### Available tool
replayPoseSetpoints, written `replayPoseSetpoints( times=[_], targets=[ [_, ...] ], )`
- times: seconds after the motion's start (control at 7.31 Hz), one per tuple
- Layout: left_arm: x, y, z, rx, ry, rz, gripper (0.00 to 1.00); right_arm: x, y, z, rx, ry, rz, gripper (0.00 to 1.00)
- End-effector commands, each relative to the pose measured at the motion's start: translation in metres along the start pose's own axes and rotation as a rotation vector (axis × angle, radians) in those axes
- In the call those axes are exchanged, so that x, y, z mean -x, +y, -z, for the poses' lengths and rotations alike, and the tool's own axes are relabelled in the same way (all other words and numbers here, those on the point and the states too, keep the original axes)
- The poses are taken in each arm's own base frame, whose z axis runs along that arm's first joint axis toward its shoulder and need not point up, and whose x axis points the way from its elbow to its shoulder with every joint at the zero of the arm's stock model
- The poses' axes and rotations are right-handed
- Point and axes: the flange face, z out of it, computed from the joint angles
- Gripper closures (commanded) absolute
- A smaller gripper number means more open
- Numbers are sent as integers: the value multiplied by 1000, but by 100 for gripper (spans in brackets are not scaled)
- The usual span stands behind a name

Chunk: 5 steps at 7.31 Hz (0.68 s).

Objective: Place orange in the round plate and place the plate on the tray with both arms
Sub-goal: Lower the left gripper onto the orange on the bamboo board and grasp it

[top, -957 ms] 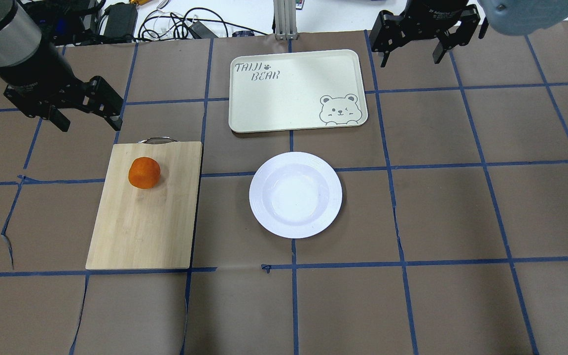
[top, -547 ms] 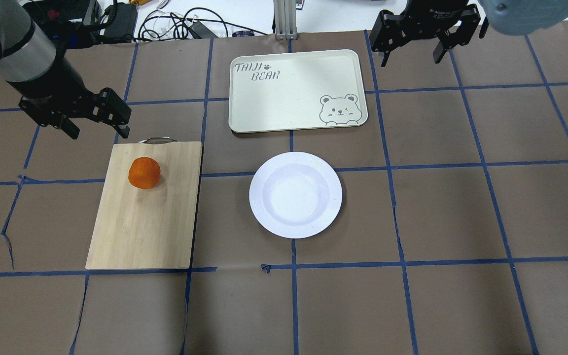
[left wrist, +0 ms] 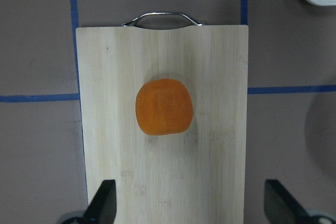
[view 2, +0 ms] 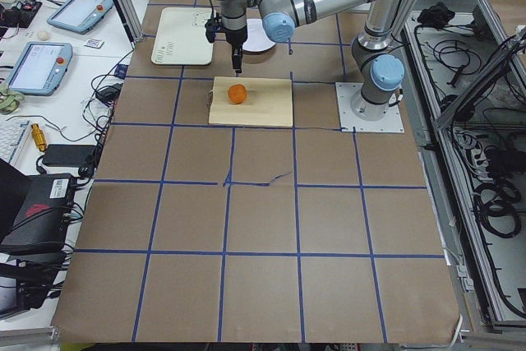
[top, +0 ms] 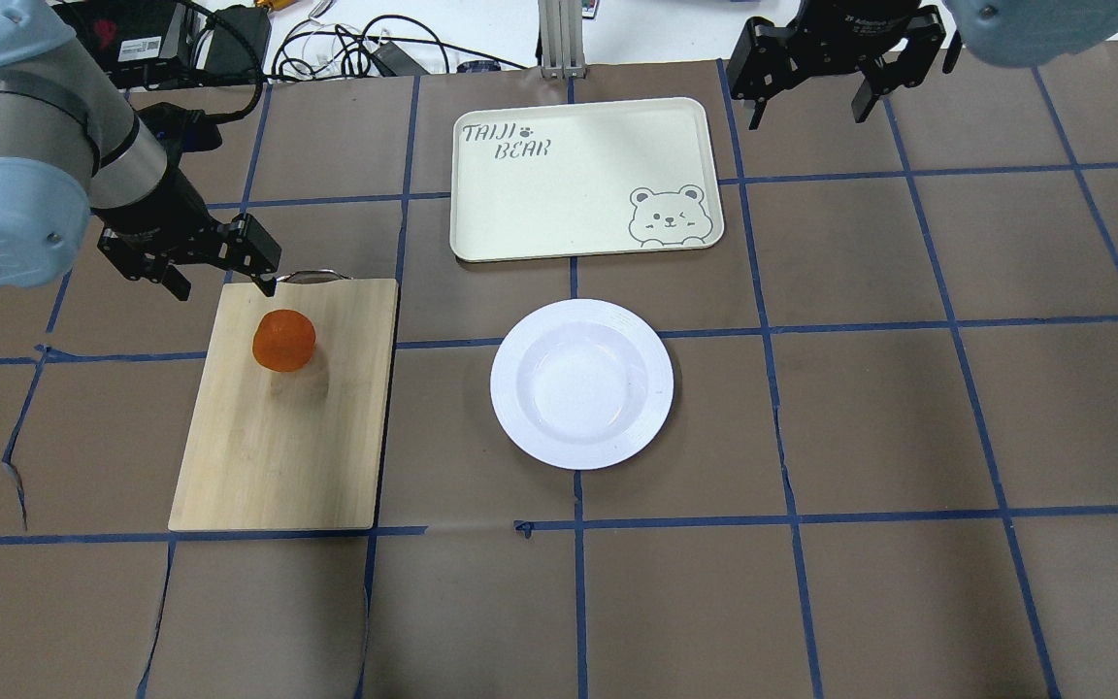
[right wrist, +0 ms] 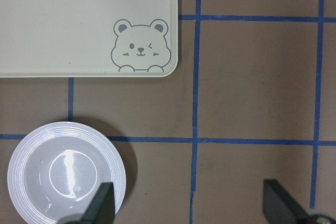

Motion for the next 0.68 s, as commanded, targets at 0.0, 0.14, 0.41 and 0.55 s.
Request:
replayPoseSetpoints(
  times=[0.0, 0.14, 0.41, 0.55],
  targets=[
    [6, -15, -42, 78, 17, 12, 0, 0, 0, 0, 1, -1, 0, 0],
    [8, -23, -62, 105, 24, 13, 0, 0, 0, 0, 1, 1, 0, 0],
    [9, -34, -98, 156, 40, 17, 0, -1, 0, -1, 2, 1, -1, 0],
    [10, -35, -120, 196, 43, 21, 0, -1, 0, -1, 1, 1, -1, 0]
  ],
)
